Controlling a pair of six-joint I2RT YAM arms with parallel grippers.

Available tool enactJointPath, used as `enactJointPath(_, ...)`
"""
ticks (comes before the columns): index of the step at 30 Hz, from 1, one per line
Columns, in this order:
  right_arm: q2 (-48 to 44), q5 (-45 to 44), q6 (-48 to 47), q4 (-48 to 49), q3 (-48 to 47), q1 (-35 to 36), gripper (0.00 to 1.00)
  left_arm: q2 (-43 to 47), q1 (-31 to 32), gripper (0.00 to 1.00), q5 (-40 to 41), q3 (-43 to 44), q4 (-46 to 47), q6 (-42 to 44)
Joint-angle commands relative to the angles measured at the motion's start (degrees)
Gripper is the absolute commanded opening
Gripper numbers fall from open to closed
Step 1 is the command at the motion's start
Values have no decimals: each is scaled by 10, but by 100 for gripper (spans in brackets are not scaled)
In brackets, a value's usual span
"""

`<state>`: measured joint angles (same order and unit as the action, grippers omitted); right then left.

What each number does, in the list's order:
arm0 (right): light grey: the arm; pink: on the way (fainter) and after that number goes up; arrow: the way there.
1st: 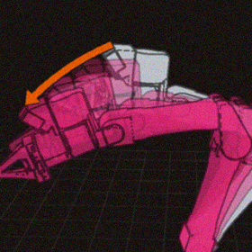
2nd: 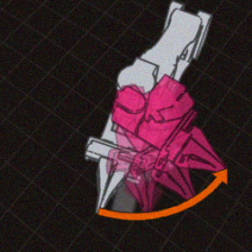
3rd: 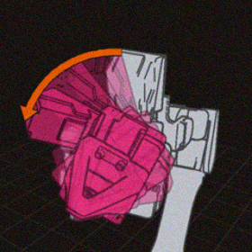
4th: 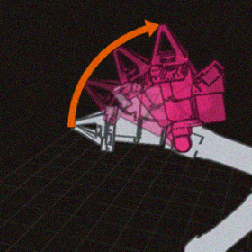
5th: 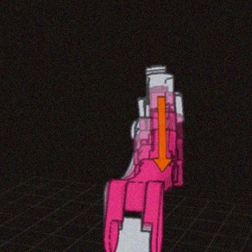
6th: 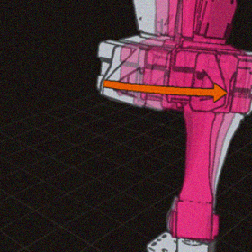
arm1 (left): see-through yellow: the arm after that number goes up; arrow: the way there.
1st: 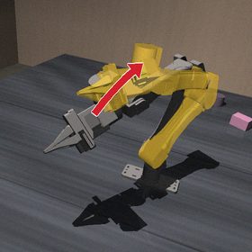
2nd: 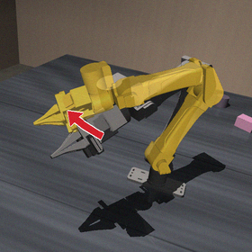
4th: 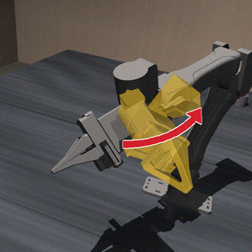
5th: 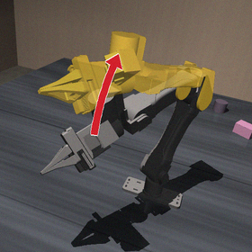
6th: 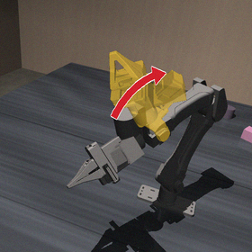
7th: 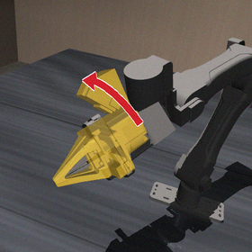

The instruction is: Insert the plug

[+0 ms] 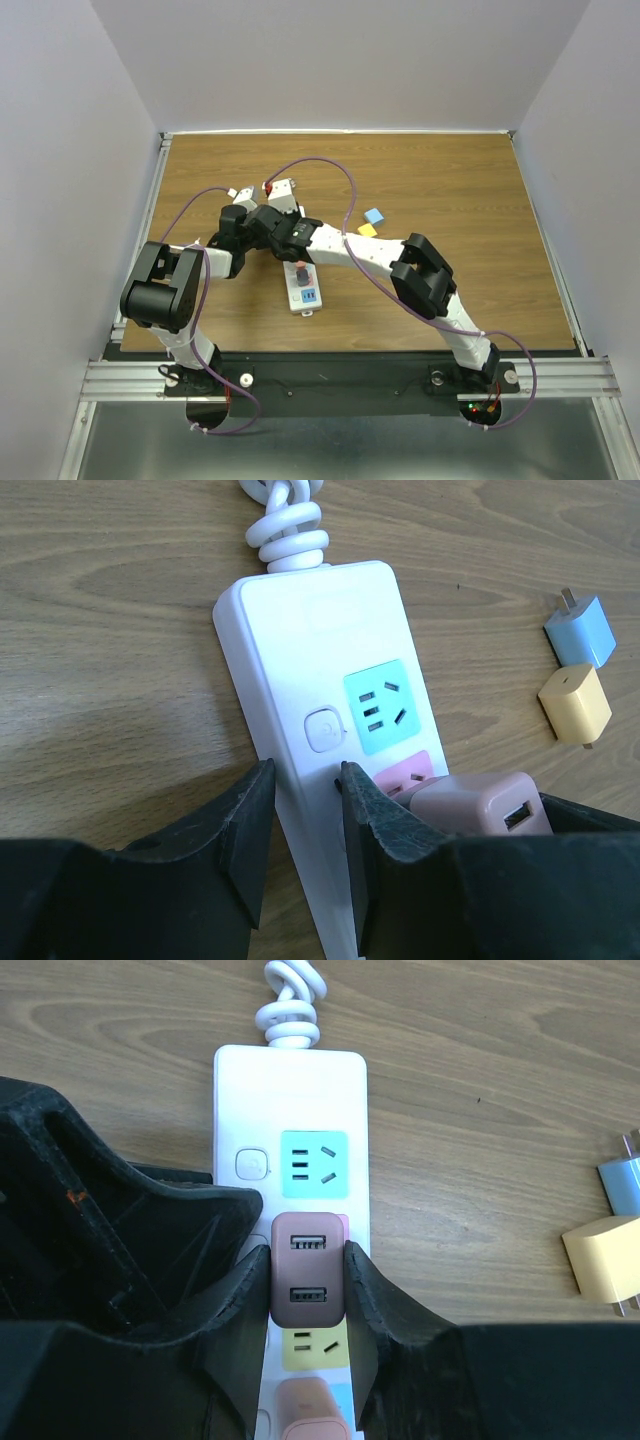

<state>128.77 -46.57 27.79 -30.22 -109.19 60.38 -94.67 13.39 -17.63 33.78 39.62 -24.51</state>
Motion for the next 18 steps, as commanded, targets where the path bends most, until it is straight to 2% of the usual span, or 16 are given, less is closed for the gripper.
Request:
enactJointPath(1, -21, -29, -11, 38, 11, -4, 0, -9, -2, 42, 0, 14, -7, 9)
enactJointPath(18, -53, -40, -26, 54, 23, -6, 0, -10, -2, 41, -2, 15, -7, 9)
